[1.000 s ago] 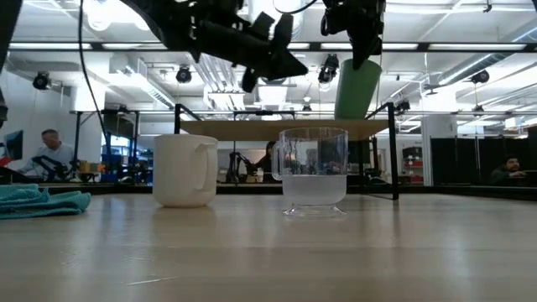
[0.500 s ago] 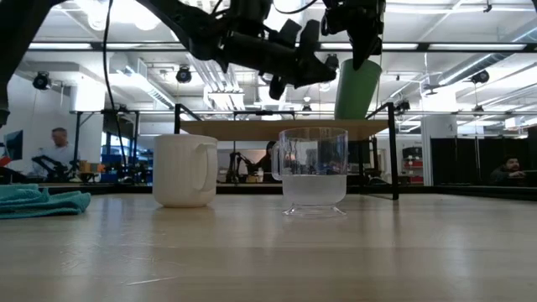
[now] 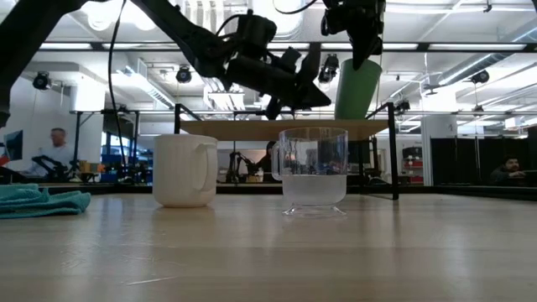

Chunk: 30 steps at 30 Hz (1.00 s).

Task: Stack small to large cups/mugs on shelf
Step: Put the green mug on the shelf

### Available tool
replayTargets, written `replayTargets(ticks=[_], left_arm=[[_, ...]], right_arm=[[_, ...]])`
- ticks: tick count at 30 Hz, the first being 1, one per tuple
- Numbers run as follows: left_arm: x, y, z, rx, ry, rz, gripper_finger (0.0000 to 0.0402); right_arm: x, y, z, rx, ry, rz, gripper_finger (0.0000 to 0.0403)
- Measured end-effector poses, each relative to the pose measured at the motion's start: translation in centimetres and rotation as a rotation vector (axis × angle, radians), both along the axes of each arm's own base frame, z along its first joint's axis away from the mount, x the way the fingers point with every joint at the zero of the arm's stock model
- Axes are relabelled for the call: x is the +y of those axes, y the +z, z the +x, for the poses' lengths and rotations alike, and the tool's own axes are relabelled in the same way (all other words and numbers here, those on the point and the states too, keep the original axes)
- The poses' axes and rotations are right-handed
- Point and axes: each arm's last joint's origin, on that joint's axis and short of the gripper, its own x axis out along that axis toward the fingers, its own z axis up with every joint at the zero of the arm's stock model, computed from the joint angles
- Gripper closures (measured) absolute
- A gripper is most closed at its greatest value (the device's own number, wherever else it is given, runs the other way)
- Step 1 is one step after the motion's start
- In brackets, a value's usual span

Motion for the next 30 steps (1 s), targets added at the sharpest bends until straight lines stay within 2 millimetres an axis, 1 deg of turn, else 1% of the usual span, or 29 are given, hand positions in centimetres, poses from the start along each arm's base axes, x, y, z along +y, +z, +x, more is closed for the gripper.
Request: replayTargets(ticks=[6, 12, 30], left_arm=[[0.8, -0.3, 0.7, -0.03, 0.016, -0.081, 0.0402], [0.9, -0.2, 1.3, -0.039, -0.019, -0.089, 0.0402], [0.8, 0.1, 1.3, -0.048, -0.025, -0.086, 0.0402]], right_arm=[[0.2, 0.0, 0.1, 0.0, 0.007, 0.0, 0.0394], [0.3, 0.0, 0.1, -0.001, 0.026, -0.008, 0.0394], [0.2, 0.1, 0.2, -0.011, 0.041, -0.017, 0.0394]])
